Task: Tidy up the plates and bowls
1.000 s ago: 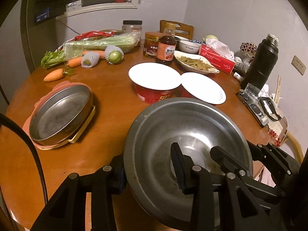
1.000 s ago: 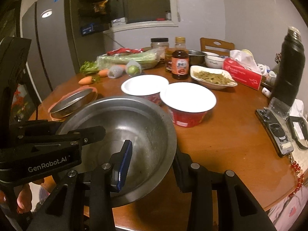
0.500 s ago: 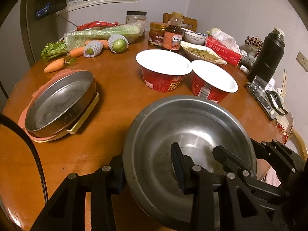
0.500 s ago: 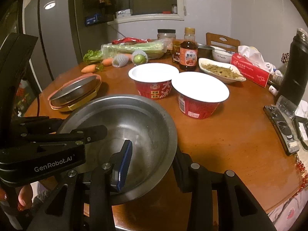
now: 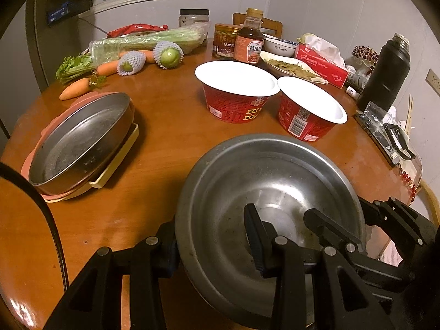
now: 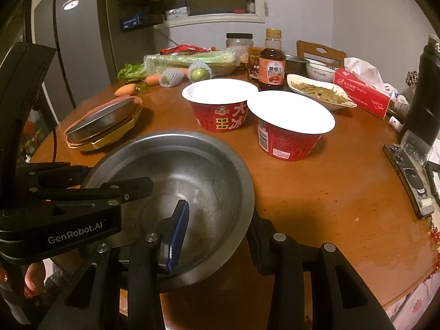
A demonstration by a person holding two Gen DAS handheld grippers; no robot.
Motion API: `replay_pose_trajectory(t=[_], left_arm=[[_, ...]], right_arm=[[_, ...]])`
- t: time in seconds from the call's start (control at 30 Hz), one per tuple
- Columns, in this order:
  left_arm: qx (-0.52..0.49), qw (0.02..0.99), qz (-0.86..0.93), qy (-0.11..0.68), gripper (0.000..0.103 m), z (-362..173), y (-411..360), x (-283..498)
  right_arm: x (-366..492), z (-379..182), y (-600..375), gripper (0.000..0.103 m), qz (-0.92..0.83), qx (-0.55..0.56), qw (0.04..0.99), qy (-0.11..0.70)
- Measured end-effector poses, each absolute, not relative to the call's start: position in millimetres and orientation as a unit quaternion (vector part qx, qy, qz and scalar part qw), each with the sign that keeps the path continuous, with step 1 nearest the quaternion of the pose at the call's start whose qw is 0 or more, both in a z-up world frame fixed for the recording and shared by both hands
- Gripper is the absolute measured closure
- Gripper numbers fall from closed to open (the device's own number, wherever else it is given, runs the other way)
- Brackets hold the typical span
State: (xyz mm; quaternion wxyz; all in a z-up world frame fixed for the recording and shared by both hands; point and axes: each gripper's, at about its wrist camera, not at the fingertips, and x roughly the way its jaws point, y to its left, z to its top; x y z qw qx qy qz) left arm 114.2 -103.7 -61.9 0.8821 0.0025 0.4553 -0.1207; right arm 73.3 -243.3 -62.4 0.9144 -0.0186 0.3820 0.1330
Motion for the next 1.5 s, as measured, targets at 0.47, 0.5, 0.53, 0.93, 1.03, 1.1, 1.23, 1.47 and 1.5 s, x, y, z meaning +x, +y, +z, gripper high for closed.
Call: replay_pose_trajectory(t=[0.47,0.5,0.53,0.93,1.03,1.1,1.23,1.47,1.5], left_arm=[[0.013,0.884,-0.115,0.452,0.056,-59.2,-104.8,112.3],[0.013,0.884,-0.114,0.452,0.056,-59.0,-104.3,112.5],[0.013,0.885,-0.113,0.452,0.055,-58.9,-103.6,112.3],[0.013,0.892,-0.102,0.441,0.051,-50.6,-99.9,108.0],[0.015,0.895,-0.094,0.435,0.049,-46.9,-99.9,105.9],[0.016,0.897,-0.093,0.431,0.048,-43.3,-99.7,104.0],[0.015,0.901,-0.093,0.424,0.048,-37.2,-99.7,101.6],[0.011,0.903,-0.099,0.417,0.047,-28.6,-100.2,101.9],[0.009,0.904,-0.101,0.416,0.047,-27.2,-100.0,103.3]], right_arm=[[73.0,-60.6,-247.7,0.058,0.146,0.005,0.91,0.388],[72.9,-60.3,-247.7,0.058,0.146,0.005,0.91,0.388],[72.9,-60.1,-247.8,0.058,0.147,0.006,0.91,0.389],[70.9,-55.3,-253.2,0.054,0.14,0.012,0.913,0.383],[70.2,-52.5,-255.6,0.054,0.138,0.014,0.914,0.381],[69.1,-49.9,-257.4,0.054,0.136,0.015,0.916,0.377],[67.3,-46.0,-261.0,0.053,0.131,0.021,0.919,0.372],[70.2,-42.2,-266.2,0.053,0.127,0.03,0.92,0.37],[72.0,-41.4,-267.5,0.053,0.127,0.032,0.92,0.37]])
